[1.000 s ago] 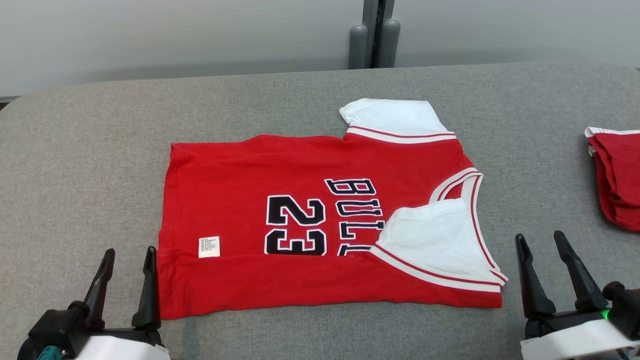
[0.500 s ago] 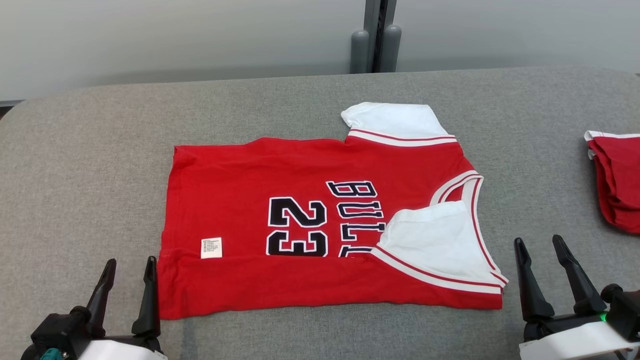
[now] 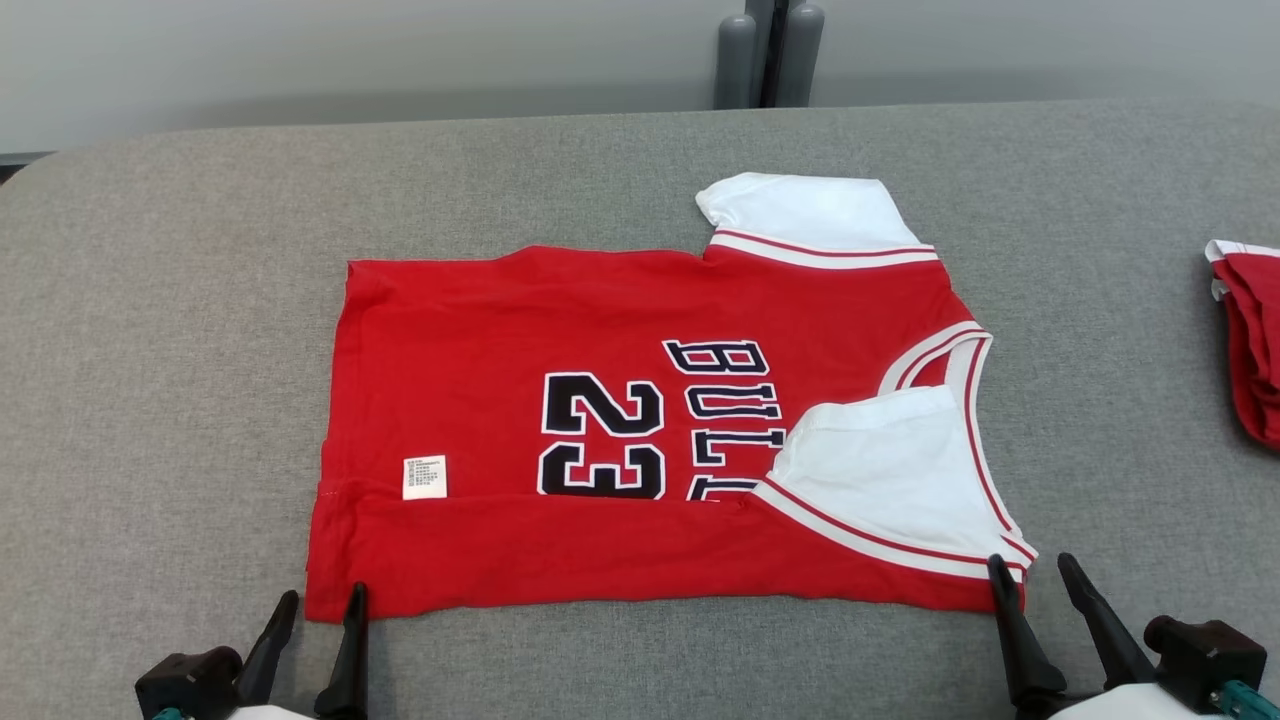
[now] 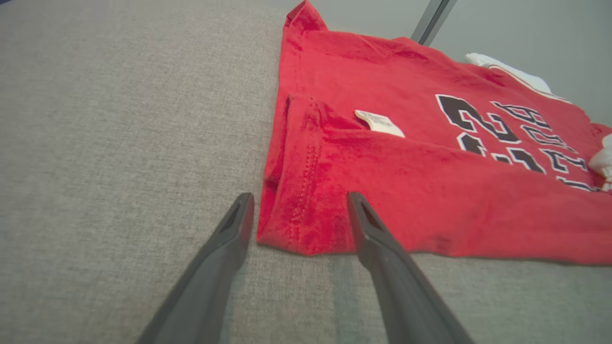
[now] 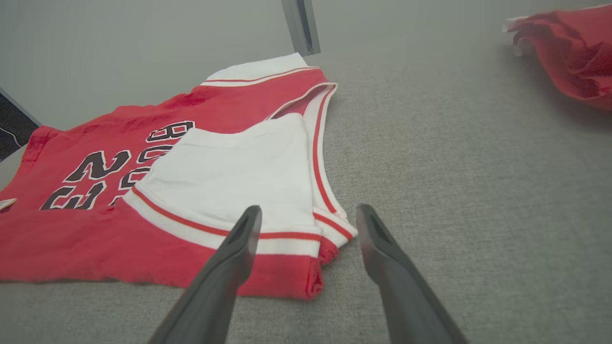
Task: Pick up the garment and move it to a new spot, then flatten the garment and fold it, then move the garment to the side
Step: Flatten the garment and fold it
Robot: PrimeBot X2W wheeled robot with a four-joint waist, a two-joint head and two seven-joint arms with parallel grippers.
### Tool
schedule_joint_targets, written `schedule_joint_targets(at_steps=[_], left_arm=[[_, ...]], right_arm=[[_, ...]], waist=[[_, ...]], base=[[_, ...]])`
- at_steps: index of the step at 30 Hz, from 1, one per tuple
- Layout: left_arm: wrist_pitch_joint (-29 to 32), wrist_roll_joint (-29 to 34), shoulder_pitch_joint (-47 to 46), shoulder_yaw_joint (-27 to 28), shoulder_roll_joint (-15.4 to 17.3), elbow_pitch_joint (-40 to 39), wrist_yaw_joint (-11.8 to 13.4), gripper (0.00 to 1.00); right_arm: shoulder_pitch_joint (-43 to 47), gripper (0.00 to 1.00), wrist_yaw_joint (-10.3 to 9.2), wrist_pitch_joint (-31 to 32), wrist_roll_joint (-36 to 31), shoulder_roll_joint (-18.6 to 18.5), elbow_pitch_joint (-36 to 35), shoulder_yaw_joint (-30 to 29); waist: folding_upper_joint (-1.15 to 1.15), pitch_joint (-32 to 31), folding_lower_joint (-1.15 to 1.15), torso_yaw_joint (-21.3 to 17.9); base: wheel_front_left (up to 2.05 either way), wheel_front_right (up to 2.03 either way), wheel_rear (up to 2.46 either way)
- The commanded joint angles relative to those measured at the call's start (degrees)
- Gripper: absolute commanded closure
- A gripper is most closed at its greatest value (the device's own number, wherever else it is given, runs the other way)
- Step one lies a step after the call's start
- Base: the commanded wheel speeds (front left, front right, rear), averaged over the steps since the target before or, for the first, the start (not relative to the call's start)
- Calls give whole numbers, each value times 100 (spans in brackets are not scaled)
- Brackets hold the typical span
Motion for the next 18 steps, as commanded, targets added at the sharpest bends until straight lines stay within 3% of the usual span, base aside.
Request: schedule_joint_targets(at_steps=[1, 9, 10, 11, 12, 14, 16, 17, 18], left_arm=[[-11, -36, -129, 11, 30, 64, -45, 0], [-6, -189, -456, -36, -23, 673, -256, 0], [-9, -184, -496, -48, -18, 723, -276, 17], [-12, -187, -532, -62, -12, 759, -296, 63], [-20, -189, -554, -71, -9, 790, -313, 100], [-29, -178, -610, -103, 4, 866, -347, 100], [-27, -169, -653, -133, 9, 891, -355, 100], [-26, -165, -669, -139, 28, 898, -371, 100], [-23, -165, -691, -147, 42, 903, -380, 100]], right_arm=[[-8, 0, 4, -16, 19, -23, 75, -1], [-392, 0, 4, -40, 130, -38, 788, 77], [-441, 0, 4, -9, 155, -31, 848, 121], [-483, 0, 4, 31, 167, -34, 922, 177], [-524, 0, 4, 66, 194, -40, 982, 221], [-570, 0, 4, 200, 281, -47, 1112, 335], [-613, 54, 4, 203, 357, -51, 1159, 371], [-625, 100, 4, 226, 417, -51, 1165, 404], [-632, 100, 3, 237, 452, -68, 1169, 418]], waist=[[0, 28, 0, 2], [0, 166, 0, -2], [0, 178, 0, -2], [0, 186, 0, -5], [0, 197, 0, -6], [0, 215, 0, -5], [0, 230, 0, 14], [0, 234, 0, 22], [0, 236, 0, 28]], base=[[0, 0, 0], [0, 0, 0], [0, 0, 0], [0, 0, 0], [0, 0, 0], [0, 0, 0], [0, 0, 0], [0, 0, 0], [0, 0, 0]])
